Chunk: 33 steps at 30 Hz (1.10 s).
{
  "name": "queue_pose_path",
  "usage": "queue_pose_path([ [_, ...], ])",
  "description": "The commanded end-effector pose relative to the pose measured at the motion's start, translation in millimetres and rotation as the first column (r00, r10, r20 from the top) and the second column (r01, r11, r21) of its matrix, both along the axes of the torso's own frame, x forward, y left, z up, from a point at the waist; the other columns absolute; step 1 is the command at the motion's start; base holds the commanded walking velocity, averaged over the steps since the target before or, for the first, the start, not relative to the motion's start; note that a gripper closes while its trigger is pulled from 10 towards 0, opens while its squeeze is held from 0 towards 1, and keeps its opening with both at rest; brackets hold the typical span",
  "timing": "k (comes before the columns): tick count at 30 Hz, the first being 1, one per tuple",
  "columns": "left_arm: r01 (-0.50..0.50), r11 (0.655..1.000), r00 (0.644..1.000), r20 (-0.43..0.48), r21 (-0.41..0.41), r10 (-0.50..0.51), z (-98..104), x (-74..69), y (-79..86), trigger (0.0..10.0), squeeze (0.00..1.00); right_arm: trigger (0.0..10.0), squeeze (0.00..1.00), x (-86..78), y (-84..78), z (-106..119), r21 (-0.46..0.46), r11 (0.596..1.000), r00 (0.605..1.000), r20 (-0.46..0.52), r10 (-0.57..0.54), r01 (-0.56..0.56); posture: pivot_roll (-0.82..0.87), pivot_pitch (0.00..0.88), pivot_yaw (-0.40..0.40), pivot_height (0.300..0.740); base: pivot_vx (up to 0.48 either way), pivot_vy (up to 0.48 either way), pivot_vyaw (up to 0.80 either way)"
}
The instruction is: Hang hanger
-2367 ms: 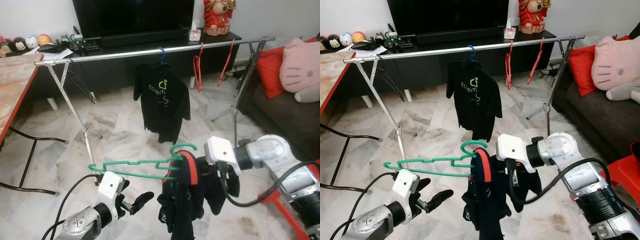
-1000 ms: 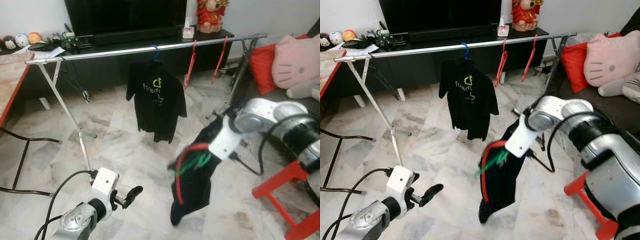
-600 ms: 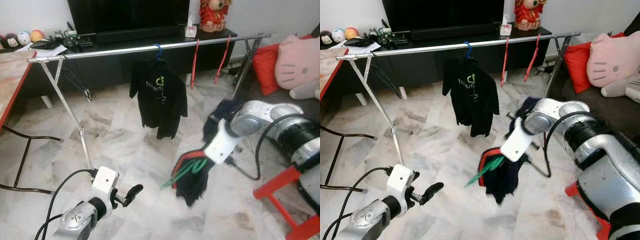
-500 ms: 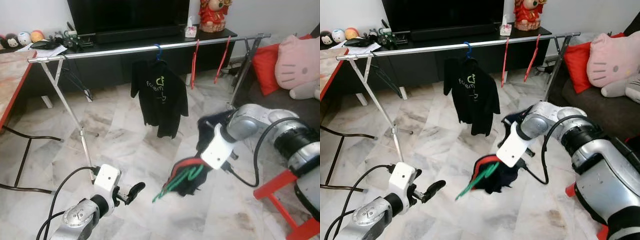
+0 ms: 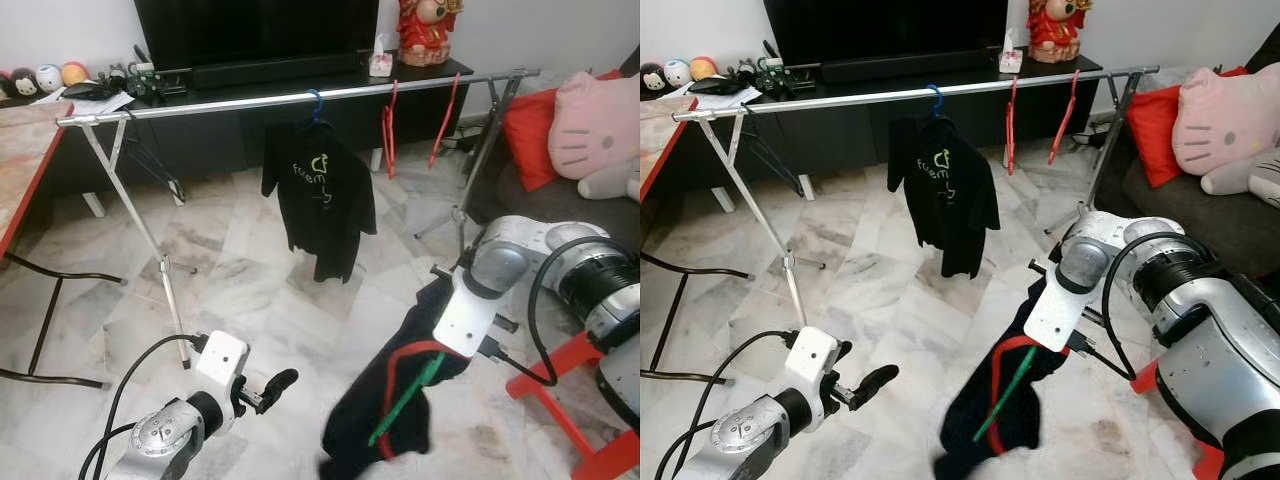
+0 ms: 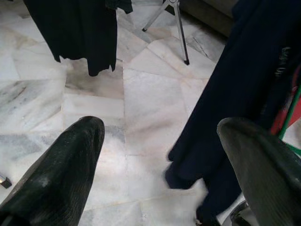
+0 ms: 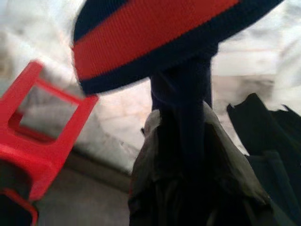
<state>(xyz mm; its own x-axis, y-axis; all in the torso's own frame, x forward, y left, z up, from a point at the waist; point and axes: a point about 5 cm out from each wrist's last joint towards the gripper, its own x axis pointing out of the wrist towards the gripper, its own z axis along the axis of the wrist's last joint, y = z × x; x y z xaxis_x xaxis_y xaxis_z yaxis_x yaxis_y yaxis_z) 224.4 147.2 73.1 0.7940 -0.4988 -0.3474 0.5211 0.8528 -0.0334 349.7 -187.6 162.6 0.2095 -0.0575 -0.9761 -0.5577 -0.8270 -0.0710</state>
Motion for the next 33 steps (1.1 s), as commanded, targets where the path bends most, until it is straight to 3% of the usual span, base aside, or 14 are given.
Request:
queue_pose_path([
  [1,0.017,1.000,1.000,0.003,0.014,-0.017,-1,-1.6,-0.6,10.0,0.00,10.0,0.00,6.2,3.7,19,-0.035,0.998,0.997,0.054,0.049,-0.047,-0.12,0.000,0.002,0.740,0.000,0.000,0.00],
  [4,0.018,1.000,1.000,0.003,0.014,-0.018,-1,-1.7,-0.6,10.0,0.00,10.0,0.00,6.7,3.6,19,-0.038,0.998,0.997,0.055,0.051,-0.049,-0.12,0.000,0.002,0.740,0.000,0.000,0.00],
  [6,0.029,0.999,1.000,0.000,0.019,-0.029,-1,-0.7,-2.7,10.0,0.00,10.0,0.00,-13.3,31.4,2,0.129,0.984,0.978,-0.154,0.140,-0.121,-0.12,0.000,0.004,0.740,0.000,0.000,0.00],
  [9,0.038,0.999,0.999,0.001,0.018,-0.038,-1,-1.8,-5.0,10.0,0.00,10.0,0.00,-17.7,34.8,-5,0.164,0.981,0.972,-0.190,0.138,-0.107,-0.12,0.000,0.003,0.740,0.000,0.000,0.00],
  [16,0.045,0.999,0.999,0.013,0.006,-0.045,1,-0.9,-7.7,10.0,0.00,10.0,0.00,-1.5,42.9,3,0.283,0.959,0.997,-0.052,0.052,-0.035,-0.11,0.000,0.002,0.740,0.000,0.000,0.00],
  [19,0.031,0.999,0.999,0.014,0.011,-0.032,-1,-0.6,-5.3,10.0,0.00,10.0,0.00,-0.5,41.0,10,0.285,0.958,0.998,-0.062,0.034,-0.015,-0.11,0.000,0.004,0.740,0.000,0.000,0.00],
  [24,0.004,1.000,1.000,0.022,0.013,-0.004,-1,-0.6,0.8,10.0,0.00,10.0,0.00,11.8,38.7,21,0.270,0.963,0.998,0.058,-0.009,-0.007,-0.12,0.000,0.004,0.740,0.000,0.000,0.00],
  [30,-0.015,1.000,1.000,0.022,-0.003,0.015,-1,-3.1,7.5,10.0,0.00,10.0,0.00,16.0,47.7,35,0.308,0.951,0.997,0.078,-0.015,-0.010,-0.12,0.000,0.008,0.740,0.000,0.000,0.00],
  [33,-0.063,0.998,0.997,0.038,0.009,0.063,-6,-2.3,19.1,10.0,0.00,10.0,0.00,15.7,59.4,44,0.345,0.938,0.997,0.073,0.017,-0.042,-0.12,0.000,0.009,0.740,0.000,0.000,0.00],
])
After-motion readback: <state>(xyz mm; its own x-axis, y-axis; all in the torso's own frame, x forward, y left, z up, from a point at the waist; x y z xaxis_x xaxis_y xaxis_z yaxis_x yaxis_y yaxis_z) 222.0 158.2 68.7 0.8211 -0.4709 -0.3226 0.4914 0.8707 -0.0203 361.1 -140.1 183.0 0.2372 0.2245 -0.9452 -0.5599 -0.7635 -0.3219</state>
